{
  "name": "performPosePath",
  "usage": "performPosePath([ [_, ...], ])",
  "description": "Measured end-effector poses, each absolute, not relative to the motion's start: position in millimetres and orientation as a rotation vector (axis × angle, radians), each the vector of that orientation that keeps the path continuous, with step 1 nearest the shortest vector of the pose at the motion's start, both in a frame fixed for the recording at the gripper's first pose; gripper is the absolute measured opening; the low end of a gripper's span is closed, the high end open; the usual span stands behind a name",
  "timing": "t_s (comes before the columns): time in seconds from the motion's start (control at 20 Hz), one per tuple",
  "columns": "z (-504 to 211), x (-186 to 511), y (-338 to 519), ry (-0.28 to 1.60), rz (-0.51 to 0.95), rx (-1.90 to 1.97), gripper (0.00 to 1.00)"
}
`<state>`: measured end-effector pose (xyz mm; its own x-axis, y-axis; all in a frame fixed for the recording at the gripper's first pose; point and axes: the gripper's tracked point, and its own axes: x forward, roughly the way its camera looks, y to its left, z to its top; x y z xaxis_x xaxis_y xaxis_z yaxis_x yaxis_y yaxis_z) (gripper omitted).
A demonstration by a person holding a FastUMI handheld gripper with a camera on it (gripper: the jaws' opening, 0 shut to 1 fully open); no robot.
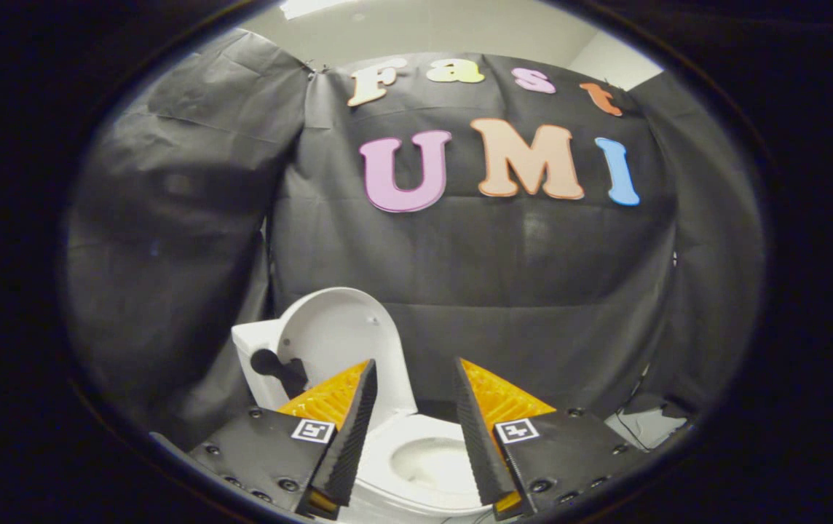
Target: Open the toilet lid.
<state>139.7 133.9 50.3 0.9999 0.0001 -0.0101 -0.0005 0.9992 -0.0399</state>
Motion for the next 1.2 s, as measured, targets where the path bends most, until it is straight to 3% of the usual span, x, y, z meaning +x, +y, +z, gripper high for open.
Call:
performPosePath([
  [0.5, 14, 88, 24, 0.02, -0.043, -0.075, 0.66],
  [1.2, -7, 65, -1, 0.07, -0.036, -0.001, 0.66],
])
